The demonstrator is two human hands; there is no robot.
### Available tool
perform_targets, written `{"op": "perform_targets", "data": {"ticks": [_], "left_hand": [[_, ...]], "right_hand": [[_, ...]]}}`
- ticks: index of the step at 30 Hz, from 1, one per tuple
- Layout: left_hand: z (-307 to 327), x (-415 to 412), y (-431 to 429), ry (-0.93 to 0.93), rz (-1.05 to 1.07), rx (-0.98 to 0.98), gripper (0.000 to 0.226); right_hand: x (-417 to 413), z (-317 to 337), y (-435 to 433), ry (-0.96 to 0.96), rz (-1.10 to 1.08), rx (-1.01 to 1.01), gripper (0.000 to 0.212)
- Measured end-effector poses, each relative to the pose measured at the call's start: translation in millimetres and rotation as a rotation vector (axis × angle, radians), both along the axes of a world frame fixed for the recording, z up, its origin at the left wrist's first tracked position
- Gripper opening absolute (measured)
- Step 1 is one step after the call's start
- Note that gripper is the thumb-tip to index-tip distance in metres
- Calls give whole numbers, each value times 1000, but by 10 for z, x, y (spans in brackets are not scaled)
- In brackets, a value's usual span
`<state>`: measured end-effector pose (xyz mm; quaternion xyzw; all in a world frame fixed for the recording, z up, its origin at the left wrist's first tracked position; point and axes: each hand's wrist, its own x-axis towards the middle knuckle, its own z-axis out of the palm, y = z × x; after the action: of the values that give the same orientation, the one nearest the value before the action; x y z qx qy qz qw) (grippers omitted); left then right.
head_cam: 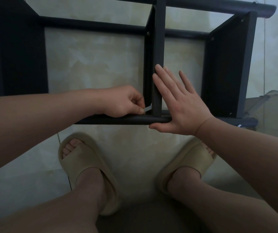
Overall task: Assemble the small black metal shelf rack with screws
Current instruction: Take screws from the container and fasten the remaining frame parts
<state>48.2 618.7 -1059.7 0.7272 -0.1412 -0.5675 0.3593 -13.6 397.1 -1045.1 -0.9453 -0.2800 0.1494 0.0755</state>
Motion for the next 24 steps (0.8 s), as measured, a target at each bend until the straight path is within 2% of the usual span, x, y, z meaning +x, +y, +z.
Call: {"op": "perform_targets", "data": {"ticks": [6,11,14,16,20,24], "left_hand": [[52,91,58,-113,14,3,7],[133,162,26,-240,-19,23,17],[154,110,-40,-245,-8,-8,21],[155,58,-70,-156,113,-35,21],[157,-59,-121,159,450,-39,16],[164,-85,-160,375,679,-76,13]], "right_hand": [[10,14,1,8,-3,-2,114],[-3,25,7,7,-9,1,114],[-2,28,8,3,-8,1,114],[2,27,10,3,-7,0,114],[1,26,11,7,-6,-2,114],[3,25,8,3,-11,10,114]]}}
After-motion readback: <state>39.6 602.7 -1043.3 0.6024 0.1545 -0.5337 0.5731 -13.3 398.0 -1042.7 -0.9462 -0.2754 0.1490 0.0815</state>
